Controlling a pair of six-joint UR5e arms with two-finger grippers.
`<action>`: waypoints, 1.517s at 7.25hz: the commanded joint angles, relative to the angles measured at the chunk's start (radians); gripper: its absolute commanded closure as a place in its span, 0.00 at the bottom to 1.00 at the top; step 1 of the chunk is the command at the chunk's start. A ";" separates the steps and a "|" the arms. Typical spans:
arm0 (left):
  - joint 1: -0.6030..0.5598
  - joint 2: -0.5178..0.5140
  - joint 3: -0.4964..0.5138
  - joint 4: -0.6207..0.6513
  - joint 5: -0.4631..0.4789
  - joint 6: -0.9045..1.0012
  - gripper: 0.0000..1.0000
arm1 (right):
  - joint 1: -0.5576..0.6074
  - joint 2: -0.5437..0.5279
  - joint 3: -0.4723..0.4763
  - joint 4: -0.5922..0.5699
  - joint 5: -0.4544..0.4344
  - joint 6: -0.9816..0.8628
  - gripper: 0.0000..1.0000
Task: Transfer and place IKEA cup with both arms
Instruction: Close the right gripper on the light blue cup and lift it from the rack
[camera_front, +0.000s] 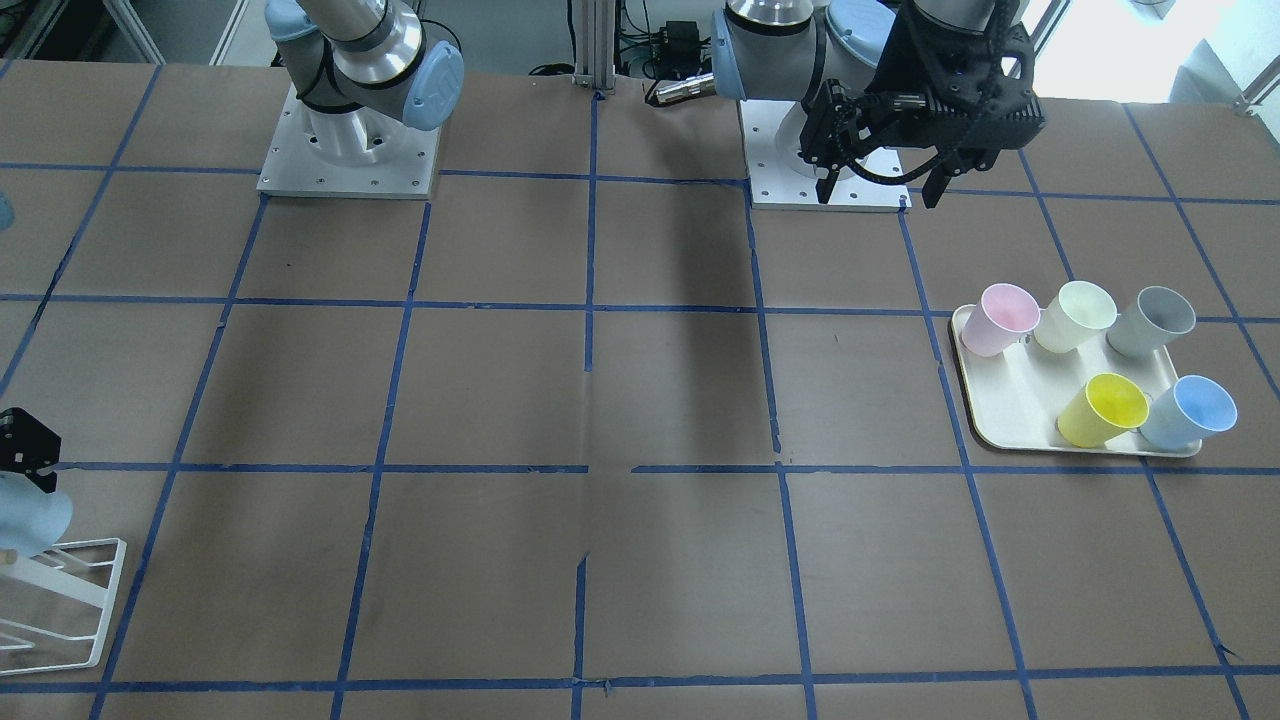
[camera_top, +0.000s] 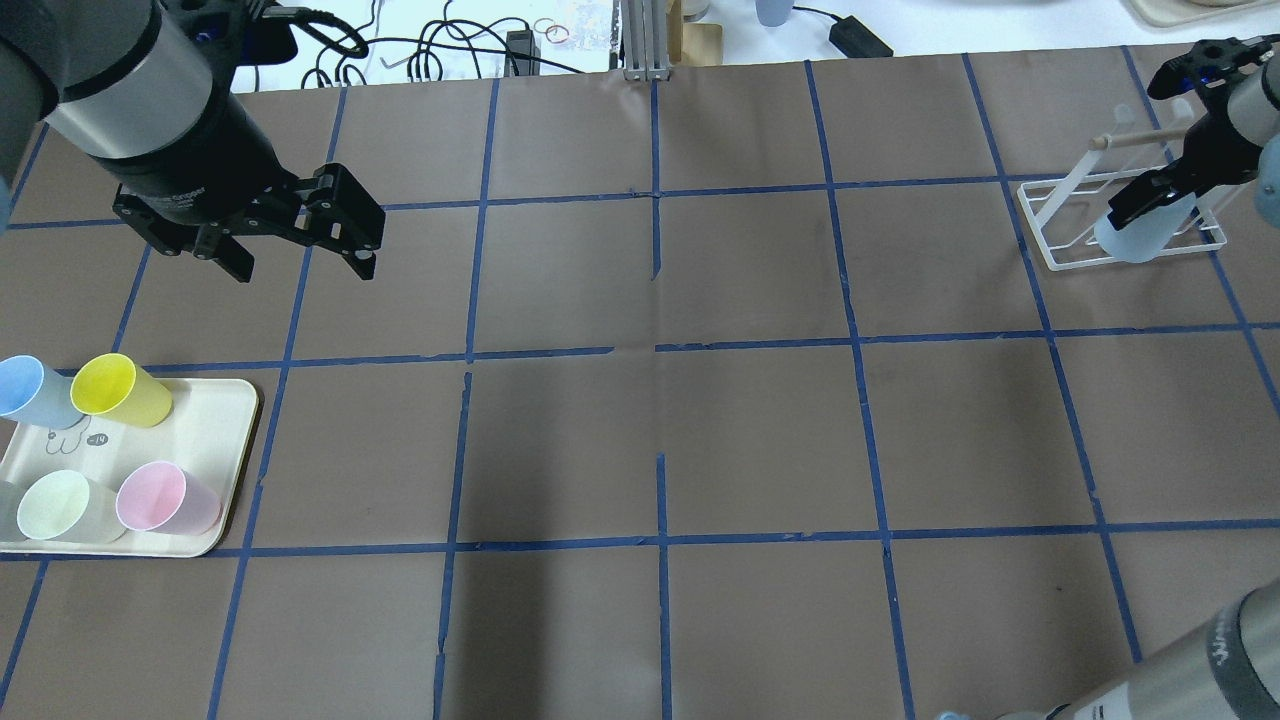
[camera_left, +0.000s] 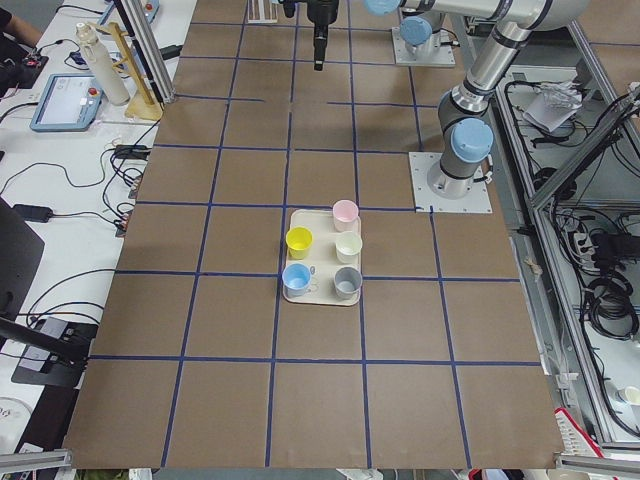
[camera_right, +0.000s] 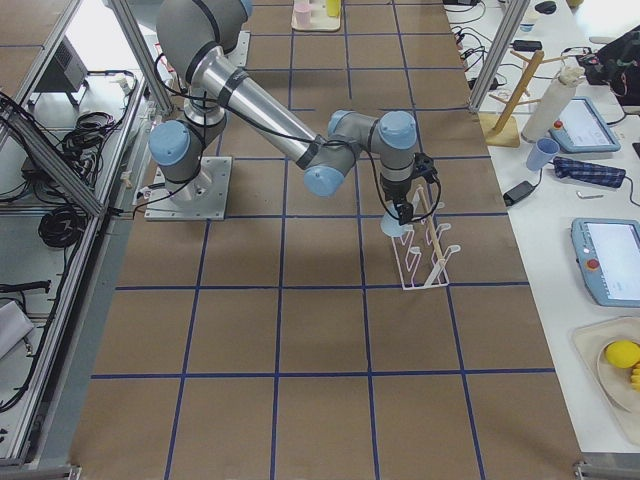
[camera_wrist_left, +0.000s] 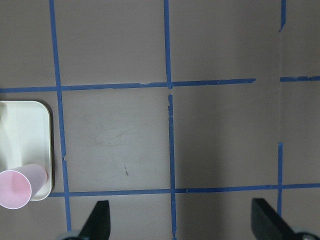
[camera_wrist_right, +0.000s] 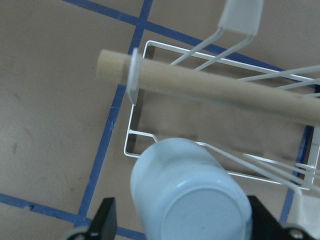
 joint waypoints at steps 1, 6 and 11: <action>-0.002 0.001 -0.002 0.000 0.004 0.000 0.00 | 0.001 -0.001 0.000 -0.001 -0.001 0.003 0.41; 0.000 0.001 0.004 0.000 -0.006 0.000 0.00 | -0.001 -0.015 -0.057 0.028 -0.043 0.001 0.92; -0.002 0.003 0.002 -0.002 -0.006 -0.002 0.00 | 0.001 -0.153 -0.064 0.167 -0.051 0.001 0.92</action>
